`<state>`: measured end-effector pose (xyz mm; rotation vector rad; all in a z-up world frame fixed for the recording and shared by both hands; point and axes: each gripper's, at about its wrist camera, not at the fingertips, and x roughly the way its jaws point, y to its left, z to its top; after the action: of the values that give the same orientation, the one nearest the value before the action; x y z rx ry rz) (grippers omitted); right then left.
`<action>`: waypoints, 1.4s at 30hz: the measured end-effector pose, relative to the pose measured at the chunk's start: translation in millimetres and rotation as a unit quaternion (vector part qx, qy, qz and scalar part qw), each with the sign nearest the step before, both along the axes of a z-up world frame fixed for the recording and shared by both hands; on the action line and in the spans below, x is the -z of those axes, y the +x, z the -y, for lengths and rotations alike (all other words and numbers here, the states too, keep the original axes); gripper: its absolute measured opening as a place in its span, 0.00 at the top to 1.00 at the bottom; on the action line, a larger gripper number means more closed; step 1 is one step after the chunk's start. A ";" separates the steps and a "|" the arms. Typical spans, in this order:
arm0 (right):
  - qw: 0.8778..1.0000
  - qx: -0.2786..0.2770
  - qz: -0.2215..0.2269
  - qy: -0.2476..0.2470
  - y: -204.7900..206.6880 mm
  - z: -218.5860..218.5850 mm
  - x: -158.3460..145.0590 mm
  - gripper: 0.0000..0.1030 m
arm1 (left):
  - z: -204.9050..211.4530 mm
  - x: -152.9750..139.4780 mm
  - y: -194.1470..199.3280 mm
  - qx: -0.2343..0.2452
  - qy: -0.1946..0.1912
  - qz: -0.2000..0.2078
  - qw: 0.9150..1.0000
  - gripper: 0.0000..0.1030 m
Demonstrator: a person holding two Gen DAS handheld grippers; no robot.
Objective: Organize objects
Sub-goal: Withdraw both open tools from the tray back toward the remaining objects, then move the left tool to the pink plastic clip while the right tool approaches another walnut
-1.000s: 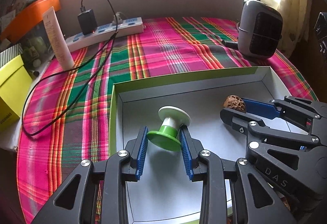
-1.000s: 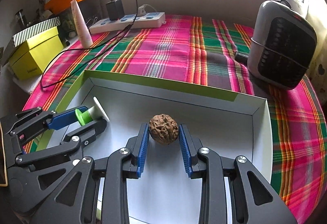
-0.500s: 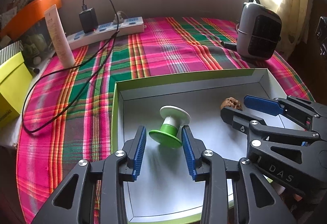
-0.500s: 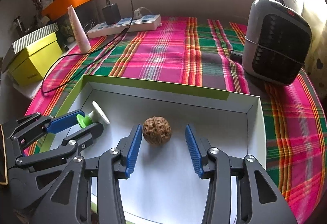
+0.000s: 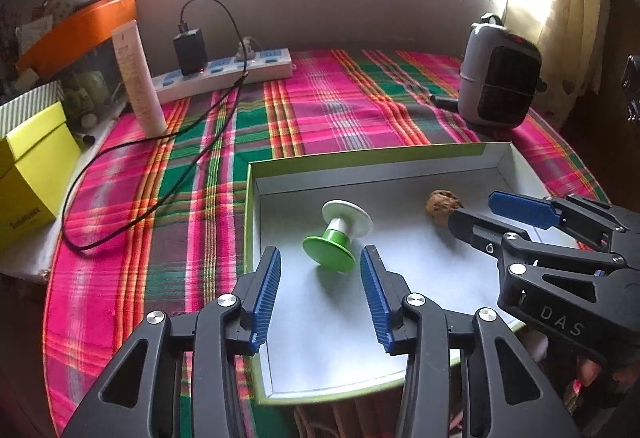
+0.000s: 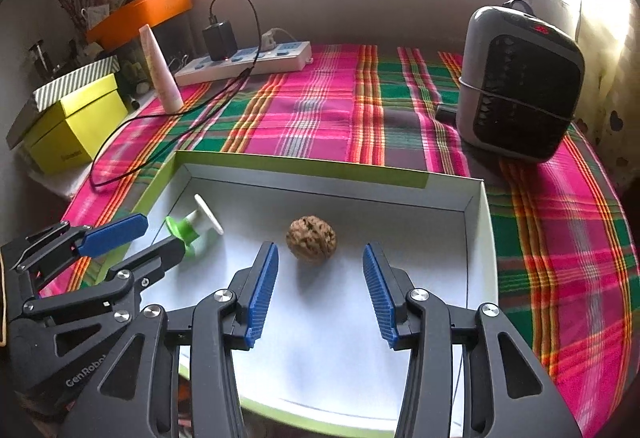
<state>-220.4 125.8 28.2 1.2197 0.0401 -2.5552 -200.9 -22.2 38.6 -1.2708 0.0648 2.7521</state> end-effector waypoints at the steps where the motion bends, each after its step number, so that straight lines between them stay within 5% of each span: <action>1: 1.000 0.001 -0.002 0.000 2.1 -0.3 -0.7 0.56 | 1.0 -1.3 2.0 0.000 0.003 -0.001 1.000 0.61; 20: 0.999 0.008 -0.044 -0.007 60.3 -9.4 -11.1 0.56 | 22.6 -12.9 56.5 -0.018 0.045 -0.017 0.999 0.58; 42: 0.997 0.000 -0.073 -0.005 123.0 -16.7 -9.1 0.56 | 26.4 9.6 107.6 -0.003 0.076 0.005 0.997 0.57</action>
<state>-97.3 142.5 37.3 1.0286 0.0606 -2.6360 -93.2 -48.6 29.0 -1.2460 -0.1463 2.6958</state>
